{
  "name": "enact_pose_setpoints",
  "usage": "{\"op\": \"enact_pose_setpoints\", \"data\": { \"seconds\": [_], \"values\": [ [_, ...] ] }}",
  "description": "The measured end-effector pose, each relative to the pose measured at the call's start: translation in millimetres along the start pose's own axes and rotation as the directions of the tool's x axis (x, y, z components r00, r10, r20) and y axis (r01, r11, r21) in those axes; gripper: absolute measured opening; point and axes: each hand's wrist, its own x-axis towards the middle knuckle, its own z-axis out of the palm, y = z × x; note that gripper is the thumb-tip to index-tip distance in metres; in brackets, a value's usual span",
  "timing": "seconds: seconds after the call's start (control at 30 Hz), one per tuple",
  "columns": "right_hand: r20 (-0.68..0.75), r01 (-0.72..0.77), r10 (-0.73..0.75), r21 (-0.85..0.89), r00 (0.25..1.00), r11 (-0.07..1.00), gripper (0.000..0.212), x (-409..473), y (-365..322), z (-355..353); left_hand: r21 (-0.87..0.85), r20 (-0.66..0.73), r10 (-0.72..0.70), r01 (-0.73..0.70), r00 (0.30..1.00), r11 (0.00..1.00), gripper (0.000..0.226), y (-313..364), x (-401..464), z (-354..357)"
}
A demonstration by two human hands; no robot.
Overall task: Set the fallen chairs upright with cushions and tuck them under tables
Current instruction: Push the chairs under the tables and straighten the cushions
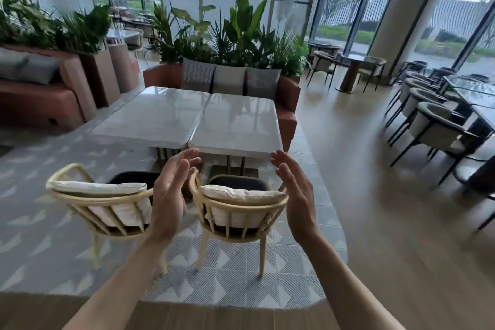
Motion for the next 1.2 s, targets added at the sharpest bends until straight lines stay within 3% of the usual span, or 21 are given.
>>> {"op": "enact_pose_setpoints", "data": {
  "seconds": [0.13, 0.23, 0.3, 0.37, 0.43, 0.5, 0.73, 0.9, 0.97, 1.03, 1.2],
  "values": [
    [0.067, -0.137, 0.144, -0.103, 0.987, 0.985, 0.05, 3.8, 31.9, -11.6, 0.11, -0.018, -0.114, 0.115, 0.993, 0.987, 0.041, -27.6, 1.4, -12.6],
    [0.122, -0.23, 0.28, -0.314, 0.952, 0.921, 0.047, 21.9, 71.7, -8.9, 0.302, 0.005, -0.231, 0.219, 0.973, 0.928, 0.027, -71.2, 20.6, -21.3],
    [0.154, -0.28, 0.388, -0.463, 0.909, 0.841, 0.052, 44.5, 104.1, -0.3, 0.472, 0.022, -0.334, 0.285, 0.942, 0.834, 0.031, -110.4, 45.5, -23.6],
    [0.195, -0.327, 0.52, -0.586, 0.831, 0.741, 0.056, 69.8, 136.3, 14.8, 0.696, 0.068, -0.471, 0.296, 0.879, 0.654, 0.043, -148.8, 74.4, -22.6],
    [0.187, -0.367, 0.633, -0.679, 0.751, 0.636, 0.061, 97.0, 170.7, 29.4, 0.835, 0.109, -0.569, 0.235, 0.815, 0.497, 0.055, -185.2, 106.0, -13.9],
    [0.16, -0.372, 0.689, -0.744, 0.706, 0.554, 0.064, 115.3, 202.1, 39.4, 0.878, 0.179, -0.604, 0.151, 0.777, 0.454, 0.062, -217.0, 128.1, 0.1],
    [0.122, -0.114, 0.804, -0.967, 0.581, 0.229, 0.091, 159.4, 312.2, 69.7, 0.942, 0.326, -0.729, -0.271, 0.602, 0.197, 0.082, -334.2, 174.1, 6.1],
    [0.179, 0.11, 0.836, -0.984, 0.519, 0.142, 0.074, 162.6, 369.9, 85.9, 0.891, 0.36, -0.81, -0.428, 0.462, 0.152, 0.078, -399.4, 167.0, 0.7],
    [0.201, 0.182, 0.849, -0.975, 0.489, 0.126, 0.065, 158.2, 389.7, 87.0, 0.876, 0.388, -0.798, -0.454, 0.461, 0.164, 0.067, -420.7, 166.9, 1.7],
    [0.213, 0.233, 0.832, -0.967, 0.513, 0.104, 0.054, 153.3, 407.1, 86.3, 0.873, 0.402, -0.77, -0.462, 0.495, 0.159, 0.055, -436.3, 169.0, 2.8],
    [0.152, 0.153, 0.829, -0.985, 0.538, 0.082, 0.036, 149.4, 439.6, 80.6, 0.851, 0.396, -0.741, -0.519, 0.542, 0.075, 0.033, -456.6, 164.9, 9.7]
  ]
}}
